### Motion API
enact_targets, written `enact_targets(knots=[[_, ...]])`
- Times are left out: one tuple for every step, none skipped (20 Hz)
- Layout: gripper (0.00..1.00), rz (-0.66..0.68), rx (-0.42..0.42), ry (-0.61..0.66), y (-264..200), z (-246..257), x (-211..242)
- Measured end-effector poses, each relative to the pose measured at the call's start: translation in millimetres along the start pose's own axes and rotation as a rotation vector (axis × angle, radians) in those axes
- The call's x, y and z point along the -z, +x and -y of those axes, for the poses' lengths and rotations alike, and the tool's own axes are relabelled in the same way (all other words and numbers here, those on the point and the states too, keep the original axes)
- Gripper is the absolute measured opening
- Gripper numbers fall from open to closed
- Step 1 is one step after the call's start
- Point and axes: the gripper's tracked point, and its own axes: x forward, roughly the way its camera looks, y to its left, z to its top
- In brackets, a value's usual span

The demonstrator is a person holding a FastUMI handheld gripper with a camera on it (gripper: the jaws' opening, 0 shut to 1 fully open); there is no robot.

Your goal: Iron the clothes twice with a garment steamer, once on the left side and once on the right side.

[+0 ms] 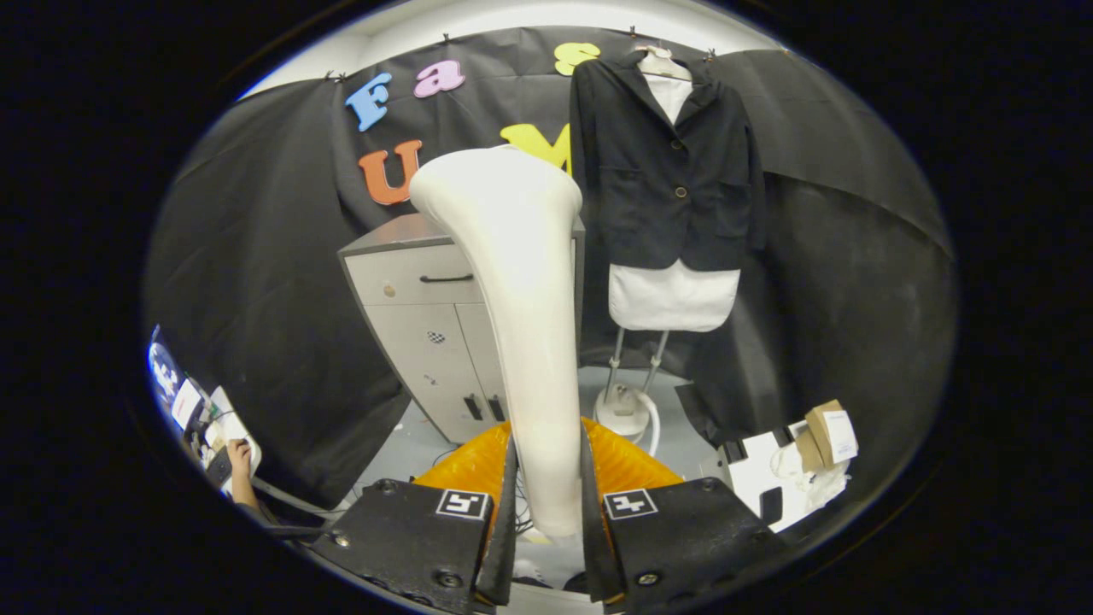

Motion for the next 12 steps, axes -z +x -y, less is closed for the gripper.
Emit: enact_targets(knots=[[0.36, 0.000, -0.002, 0.000, -0.2, -1.4, -0.5], [0.36, 0.000, -0.003, -0.002, 0.4, -1.3, 0.5], [0.36, -0.002, -0.004, -0.003, 0.3, -1.6, 0.8], [0.36, -0.003, -0.005, -0.003, 0.5, -2.5, 1.3], [0.36, -0.003, -0.005, -0.006, 1.2, -2.7, 1.0], [0.36, -0.004, -0.003, -0.006, 0.7, -2.5, 0.5], [0.36, -0.003, -0.003, -0.007, 0.6, -2.3, 0.0], [0.36, -0.002, -0.002, -0.007, 1.3, -2.6, 0.1], [0.36, -0.002, -0.002, -0.008, 1.5, -2.7, -0.7], [0.36, -0.001, -0.002, -0.008, 1.2, -3.7, -0.6], [0.36, -0.001, -0.003, -0.009, 0.7, -4.0, -1.4], [0.36, -0.001, -0.004, -0.010, 1.1, -4.5, -0.9]])
